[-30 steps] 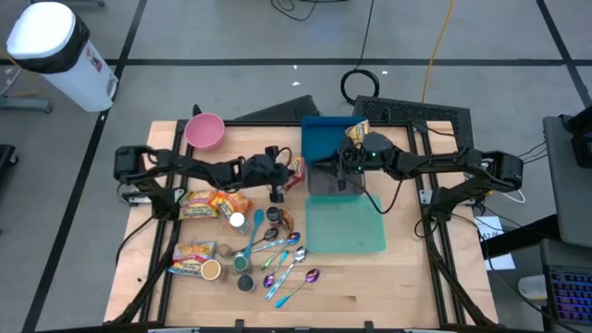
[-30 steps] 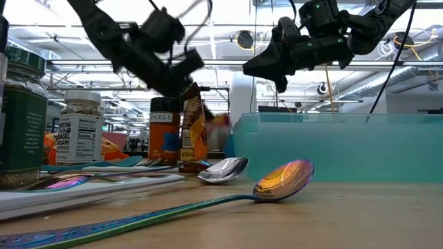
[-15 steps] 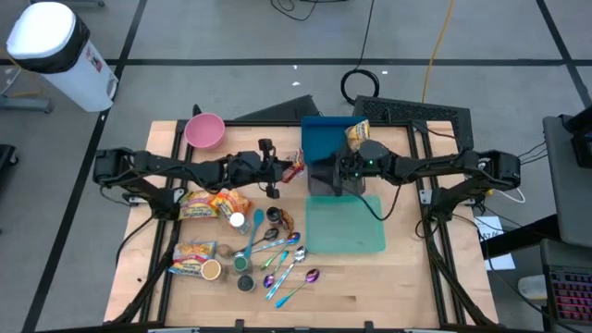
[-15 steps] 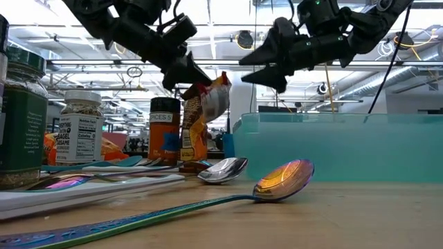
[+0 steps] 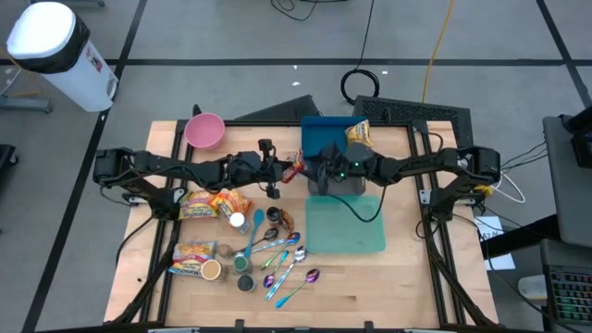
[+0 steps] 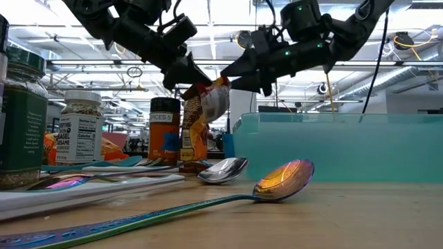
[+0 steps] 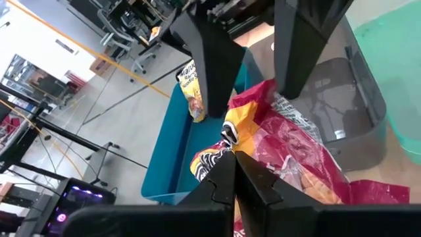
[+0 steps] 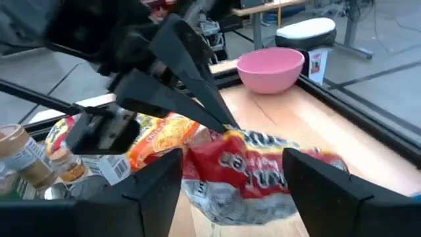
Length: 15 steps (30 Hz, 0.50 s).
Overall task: Pick & Place Food Item
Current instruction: Put the red noodle pack into the blue bin
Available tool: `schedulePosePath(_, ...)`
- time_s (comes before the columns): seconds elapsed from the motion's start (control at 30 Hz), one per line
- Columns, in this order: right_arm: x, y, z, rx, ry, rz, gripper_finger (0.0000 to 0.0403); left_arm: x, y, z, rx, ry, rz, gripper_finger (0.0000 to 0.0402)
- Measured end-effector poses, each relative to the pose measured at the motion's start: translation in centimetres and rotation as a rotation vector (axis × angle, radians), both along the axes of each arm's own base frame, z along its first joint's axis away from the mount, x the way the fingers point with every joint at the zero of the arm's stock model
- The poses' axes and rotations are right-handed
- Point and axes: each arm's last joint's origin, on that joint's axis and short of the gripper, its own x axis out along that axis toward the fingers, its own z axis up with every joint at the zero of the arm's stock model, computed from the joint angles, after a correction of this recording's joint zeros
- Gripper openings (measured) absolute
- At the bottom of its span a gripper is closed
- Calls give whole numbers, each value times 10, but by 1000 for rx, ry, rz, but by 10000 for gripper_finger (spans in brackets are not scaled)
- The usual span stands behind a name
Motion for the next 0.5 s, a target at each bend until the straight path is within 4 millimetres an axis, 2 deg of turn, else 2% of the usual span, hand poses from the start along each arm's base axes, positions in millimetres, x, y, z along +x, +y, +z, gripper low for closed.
schedulePosePath(0.23, -1, -1, -2, -42, 35, -39, 186, 1, -1, 1, -2, -16, -11, 8)
schedulePosePath(0.5, -1, -1, -3, -66, 46, -32, 77, 2, -7, 2, -8, -30, -51, 6)
